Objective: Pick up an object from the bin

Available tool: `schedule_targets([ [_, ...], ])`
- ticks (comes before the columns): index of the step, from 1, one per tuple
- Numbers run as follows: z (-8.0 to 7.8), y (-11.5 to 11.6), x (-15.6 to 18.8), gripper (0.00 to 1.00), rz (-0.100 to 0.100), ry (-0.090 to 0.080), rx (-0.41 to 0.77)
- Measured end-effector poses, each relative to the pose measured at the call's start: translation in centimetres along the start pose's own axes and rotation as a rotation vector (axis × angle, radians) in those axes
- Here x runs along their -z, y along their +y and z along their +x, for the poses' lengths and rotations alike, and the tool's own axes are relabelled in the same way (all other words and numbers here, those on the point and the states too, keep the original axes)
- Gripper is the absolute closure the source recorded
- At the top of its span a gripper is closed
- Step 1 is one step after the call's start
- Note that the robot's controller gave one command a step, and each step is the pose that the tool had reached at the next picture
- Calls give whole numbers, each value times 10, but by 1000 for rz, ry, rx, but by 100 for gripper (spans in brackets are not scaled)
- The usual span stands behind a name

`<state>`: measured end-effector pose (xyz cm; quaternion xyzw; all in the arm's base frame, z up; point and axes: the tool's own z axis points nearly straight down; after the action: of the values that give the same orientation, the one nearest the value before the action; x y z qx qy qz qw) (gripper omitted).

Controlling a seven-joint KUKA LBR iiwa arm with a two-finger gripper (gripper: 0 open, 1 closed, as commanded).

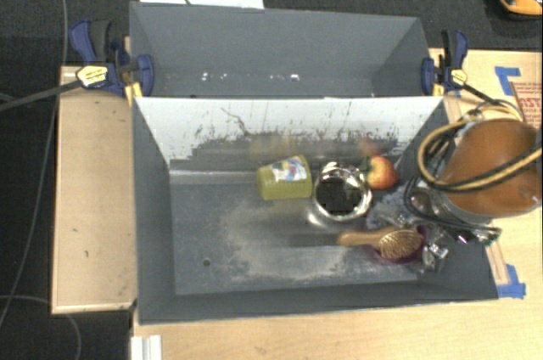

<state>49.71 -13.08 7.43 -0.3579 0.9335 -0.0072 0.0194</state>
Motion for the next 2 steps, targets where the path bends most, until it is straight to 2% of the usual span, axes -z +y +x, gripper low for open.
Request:
schedule_targets([
  [1,0,-9,40,0,7,3,-54],
  [2,-6,4,67,0,0,1,-11],
])
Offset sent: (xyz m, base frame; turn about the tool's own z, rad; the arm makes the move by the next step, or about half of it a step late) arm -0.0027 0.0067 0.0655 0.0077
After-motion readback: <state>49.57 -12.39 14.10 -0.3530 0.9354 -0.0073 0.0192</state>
